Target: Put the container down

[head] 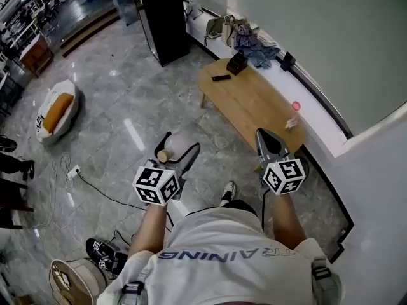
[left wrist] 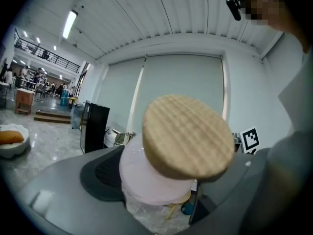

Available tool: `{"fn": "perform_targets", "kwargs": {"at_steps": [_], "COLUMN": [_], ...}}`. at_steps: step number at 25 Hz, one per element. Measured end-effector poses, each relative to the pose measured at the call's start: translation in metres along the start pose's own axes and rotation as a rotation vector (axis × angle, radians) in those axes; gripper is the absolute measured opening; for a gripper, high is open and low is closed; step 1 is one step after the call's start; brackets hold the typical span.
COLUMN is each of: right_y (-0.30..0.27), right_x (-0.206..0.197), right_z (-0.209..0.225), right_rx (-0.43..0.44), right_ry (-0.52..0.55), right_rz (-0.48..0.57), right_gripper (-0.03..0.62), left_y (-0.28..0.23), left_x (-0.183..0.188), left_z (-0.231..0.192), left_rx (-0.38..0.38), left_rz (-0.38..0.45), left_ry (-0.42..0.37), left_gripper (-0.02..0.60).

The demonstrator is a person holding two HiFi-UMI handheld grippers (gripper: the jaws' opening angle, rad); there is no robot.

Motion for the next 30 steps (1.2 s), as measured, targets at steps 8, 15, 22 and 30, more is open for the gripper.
{"fn": "perform_targets", "kwargs": {"at_steps": [8, 15, 22, 30], "right_y": [-0.055, -0.088, -0.116, -0.138], "right_x": [0.008, 0.001, 0.003, -0.005], "right_z": [0.087, 0.177, 0.227, 0.278], "right_rx": [0.004, -0.036, -0.088, -0.262], "right_ry": [-0.009, -0.032, -0.047, -0.053], "right_rz": [0.008, -0.005, -0.005, 0.004], "right_gripper": [0.017, 0.017, 0.017, 0.017], "left_y": [-0.098, -0.192, -0.263, -0.359], "left_x": [-0.001, -0.011, -0.017, -0.028], "left_z": [0.002, 0.012, 0.01, -0.002], "left_rx": [0.015, -0.016, -0.061, -0.222], "left_rz": [-0.005, -0.023, -0.073, -0.129], "left_ry": [-0.017, 0.026, 0.021, 0.026], "left_gripper": [0.41, 0.41, 0.41, 0.41]}}
Point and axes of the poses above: the fingertips, and each gripper's own axes: y backward along the fingers, z to its right, x out of its top, the point moved 5 cm from there along y, backward along the fingers, and after that the axes turned 13 degrees about z, right-handed, at the moved point
